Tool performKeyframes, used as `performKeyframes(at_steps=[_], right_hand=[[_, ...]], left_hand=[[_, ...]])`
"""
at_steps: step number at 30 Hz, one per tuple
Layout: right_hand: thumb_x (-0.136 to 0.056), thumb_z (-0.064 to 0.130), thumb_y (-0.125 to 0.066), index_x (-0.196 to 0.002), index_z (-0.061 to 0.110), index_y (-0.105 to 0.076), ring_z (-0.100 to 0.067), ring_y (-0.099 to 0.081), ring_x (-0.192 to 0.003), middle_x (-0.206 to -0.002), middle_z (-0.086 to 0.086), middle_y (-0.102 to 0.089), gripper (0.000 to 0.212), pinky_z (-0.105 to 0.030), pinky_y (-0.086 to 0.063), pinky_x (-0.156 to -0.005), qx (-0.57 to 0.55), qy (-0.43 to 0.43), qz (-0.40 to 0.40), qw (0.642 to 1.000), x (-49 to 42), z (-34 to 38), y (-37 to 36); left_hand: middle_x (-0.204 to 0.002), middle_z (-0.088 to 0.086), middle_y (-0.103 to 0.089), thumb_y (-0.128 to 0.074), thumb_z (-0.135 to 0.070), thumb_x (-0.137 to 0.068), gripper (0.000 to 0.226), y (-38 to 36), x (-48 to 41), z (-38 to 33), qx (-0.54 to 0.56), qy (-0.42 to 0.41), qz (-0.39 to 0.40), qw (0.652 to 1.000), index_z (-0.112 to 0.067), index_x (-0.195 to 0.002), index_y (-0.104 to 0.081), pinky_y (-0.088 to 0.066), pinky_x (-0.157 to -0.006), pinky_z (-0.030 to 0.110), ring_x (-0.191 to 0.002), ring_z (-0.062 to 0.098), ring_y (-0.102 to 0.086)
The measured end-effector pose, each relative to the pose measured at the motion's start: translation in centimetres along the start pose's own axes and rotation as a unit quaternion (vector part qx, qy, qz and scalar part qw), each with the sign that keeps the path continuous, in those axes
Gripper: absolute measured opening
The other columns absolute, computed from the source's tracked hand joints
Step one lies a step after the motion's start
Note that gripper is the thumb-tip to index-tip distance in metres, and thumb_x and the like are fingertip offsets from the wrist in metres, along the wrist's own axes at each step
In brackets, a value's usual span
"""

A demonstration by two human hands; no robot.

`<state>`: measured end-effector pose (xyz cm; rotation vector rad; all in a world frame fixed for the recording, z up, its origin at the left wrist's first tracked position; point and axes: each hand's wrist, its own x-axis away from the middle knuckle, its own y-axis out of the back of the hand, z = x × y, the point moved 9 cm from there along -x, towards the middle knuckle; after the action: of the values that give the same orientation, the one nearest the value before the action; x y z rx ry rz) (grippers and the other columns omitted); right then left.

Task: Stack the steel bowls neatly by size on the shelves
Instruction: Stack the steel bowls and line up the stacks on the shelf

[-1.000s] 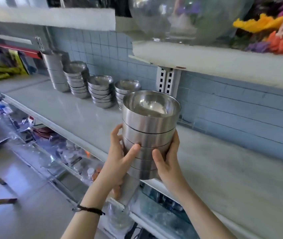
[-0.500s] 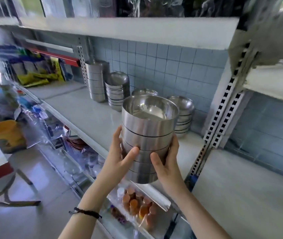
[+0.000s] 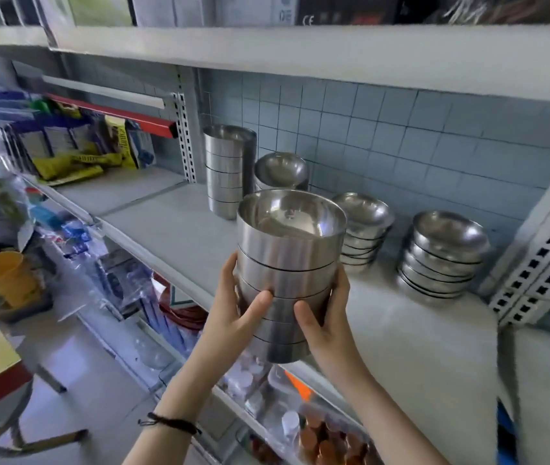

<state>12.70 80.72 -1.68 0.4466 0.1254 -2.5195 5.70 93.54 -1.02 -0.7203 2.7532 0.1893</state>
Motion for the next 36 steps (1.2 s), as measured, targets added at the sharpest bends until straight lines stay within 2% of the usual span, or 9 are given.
performKeyframes(at_steps=[5, 8, 13, 16, 22, 25, 28, 34, 36], right_hand=[[-0.071, 0.076, -0.065, -0.150, 0.035, -0.013, -0.007, -0.039, -0.139, -0.153, 0.012, -0.033, 0.103, -0.035, -0.042, -0.111, 0.018, 0.012, -0.036, 0.999, -2.9, -0.4, -6.0], [-0.072, 0.075, -0.064, -0.147, 0.046, -0.007, -0.004, -0.036, -0.141, -0.155, 0.012, -0.027, 0.098, -0.030, -0.039, -0.113, 0.016, 0.021, -0.051, 0.998, -4.4, -0.6, -9.2], [-0.077, 0.072, -0.062, -0.141, 0.065, -0.008, -0.003, -0.030, -0.144, -0.154, 0.028, -0.024, 0.085, -0.035, -0.036, -0.116, 0.022, 0.048, -0.057, 0.997, -8.1, -1.3, -12.9], [-0.076, 0.072, -0.063, -0.141, 0.065, -0.005, -0.001, -0.028, -0.145, -0.157, 0.026, -0.020, 0.087, -0.040, -0.033, -0.118, 0.015, 0.050, -0.060, 0.997, -10.9, -2.1, -14.5], [-0.080, 0.067, -0.062, -0.146, 0.055, 0.002, 0.003, -0.026, -0.144, -0.150, 0.039, -0.022, 0.092, -0.023, -0.034, -0.114, 0.003, 0.058, -0.045, 0.997, -16.8, -3.7, -17.7], [-0.086, 0.040, -0.065, -0.145, 0.040, 0.006, 0.010, -0.030, -0.140, -0.141, 0.049, -0.026, 0.092, -0.010, -0.037, -0.104, -0.018, 0.064, 0.002, 0.998, -18.4, -4.8, -19.5], [-0.086, 0.023, -0.067, -0.143, 0.046, 0.010, 0.005, -0.031, -0.141, -0.140, 0.048, -0.028, 0.098, -0.013, -0.039, -0.104, -0.033, 0.036, 0.044, 0.998, -19.6, -6.4, -21.1], [-0.086, 0.033, -0.070, -0.142, 0.048, 0.012, 0.010, -0.027, -0.140, -0.139, 0.052, -0.023, 0.100, -0.008, -0.036, -0.103, -0.011, 0.023, 0.021, 0.999, -23.3, -8.7, -22.7], [-0.083, 0.044, -0.072, -0.141, 0.050, 0.013, 0.009, -0.026, -0.142, -0.149, 0.045, -0.014, 0.103, -0.010, -0.036, -0.103, -0.014, 0.017, 0.009, 1.000, -24.7, -9.2, -23.4]], left_hand=[[-0.135, -0.005, -0.055, -0.058, -0.055, -0.076, 0.068, 6.4, -3.0, 0.9, -0.006, -0.006, 0.031, 0.999, -0.048, -0.135, -0.024, -0.048, -0.102, 0.029, -0.121, 0.005, -0.057], [-0.143, -0.010, -0.046, -0.055, -0.061, -0.075, 0.070, 9.3, -4.8, 1.5, -0.015, -0.013, 0.042, 0.999, -0.056, -0.133, -0.017, -0.044, -0.104, 0.024, -0.126, 0.001, -0.051], [-0.149, -0.007, -0.040, -0.055, -0.080, -0.069, 0.081, 13.2, -8.4, 2.8, -0.019, -0.015, 0.047, 0.999, -0.060, -0.134, -0.011, -0.041, -0.110, 0.034, -0.132, 0.004, -0.045], [-0.150, -0.008, -0.038, -0.057, -0.078, -0.069, 0.087, 15.0, -11.3, 3.4, -0.006, -0.019, 0.052, 0.998, -0.053, -0.140, -0.012, -0.038, -0.112, 0.037, -0.134, 0.003, -0.043], [-0.153, -0.008, -0.034, -0.058, -0.072, -0.075, 0.099, 18.6, -16.8, 5.3, -0.027, -0.026, 0.065, 0.997, -0.036, -0.151, -0.005, -0.038, -0.111, 0.027, -0.137, 0.002, -0.038], [-0.148, -0.021, -0.035, -0.059, -0.071, -0.074, 0.094, 20.5, -18.3, 6.2, -0.031, -0.029, 0.058, 0.997, -0.040, -0.147, -0.008, -0.035, -0.099, 0.006, -0.132, -0.009, -0.038], [-0.138, -0.040, -0.038, -0.060, -0.069, -0.074, 0.097, 21.9, -19.7, 7.2, -0.023, -0.030, 0.062, 0.997, -0.034, -0.148, -0.008, -0.033, -0.095, 0.001, -0.130, -0.013, -0.037], [-0.142, -0.028, -0.041, -0.062, -0.073, -0.070, 0.108, 24.2, -23.5, 9.2, -0.014, -0.024, 0.084, 0.996, -0.029, -0.152, -0.006, -0.040, -0.098, 0.009, -0.130, -0.009, -0.041], [-0.139, -0.036, -0.039, -0.065, -0.075, -0.067, 0.109, 25.0, -25.1, 9.9, -0.016, -0.020, 0.111, 0.993, -0.037, -0.149, -0.005, -0.046, -0.097, 0.017, -0.128, -0.008, -0.043]])
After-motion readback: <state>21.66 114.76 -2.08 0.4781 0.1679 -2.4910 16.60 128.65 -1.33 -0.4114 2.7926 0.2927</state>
